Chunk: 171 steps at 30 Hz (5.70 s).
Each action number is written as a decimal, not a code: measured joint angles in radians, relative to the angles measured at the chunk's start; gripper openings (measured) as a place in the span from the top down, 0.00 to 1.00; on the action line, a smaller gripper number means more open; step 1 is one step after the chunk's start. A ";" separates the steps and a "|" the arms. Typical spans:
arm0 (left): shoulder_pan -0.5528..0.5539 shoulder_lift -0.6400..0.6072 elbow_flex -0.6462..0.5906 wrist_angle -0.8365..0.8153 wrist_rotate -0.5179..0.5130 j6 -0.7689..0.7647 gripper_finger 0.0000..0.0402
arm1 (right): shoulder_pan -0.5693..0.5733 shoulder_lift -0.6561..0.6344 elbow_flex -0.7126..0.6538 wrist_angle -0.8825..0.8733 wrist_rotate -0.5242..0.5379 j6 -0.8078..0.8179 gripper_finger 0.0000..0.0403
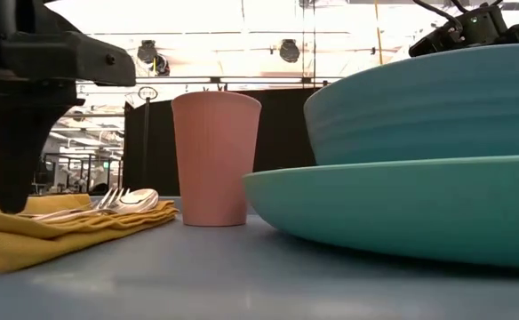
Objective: Set up tray
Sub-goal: Adjust the orange fork, then return to Home Position
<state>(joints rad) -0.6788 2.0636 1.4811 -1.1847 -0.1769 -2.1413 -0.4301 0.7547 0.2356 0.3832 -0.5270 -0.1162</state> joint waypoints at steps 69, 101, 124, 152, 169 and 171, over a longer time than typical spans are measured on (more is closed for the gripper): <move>0.062 -0.040 -0.034 0.191 -0.211 0.934 1.00 | 0.000 0.000 0.000 0.000 0.001 -0.001 0.99; 0.017 -0.919 -0.921 1.028 -0.710 1.584 1.00 | -0.001 -0.119 -0.007 0.040 -0.149 -0.115 1.00; 0.417 -1.516 -1.463 1.656 -0.275 2.201 1.00 | -0.219 -0.122 -0.177 0.210 -0.182 0.094 1.00; 0.173 -1.773 -1.464 1.463 -0.558 2.332 1.00 | 0.092 -0.534 -0.145 -0.150 0.119 0.192 1.00; 0.113 -1.776 -1.470 1.680 -0.517 2.431 1.00 | 0.491 -0.585 -0.169 -0.223 0.448 0.019 1.00; 0.123 -1.776 -1.470 1.677 -0.503 2.471 1.00 | 0.507 -0.595 -0.169 -0.225 0.442 0.018 1.00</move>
<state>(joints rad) -0.5555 0.2874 0.0109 0.4926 -0.6798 0.3302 0.0765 0.1599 0.0666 0.1580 -0.0853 -0.0986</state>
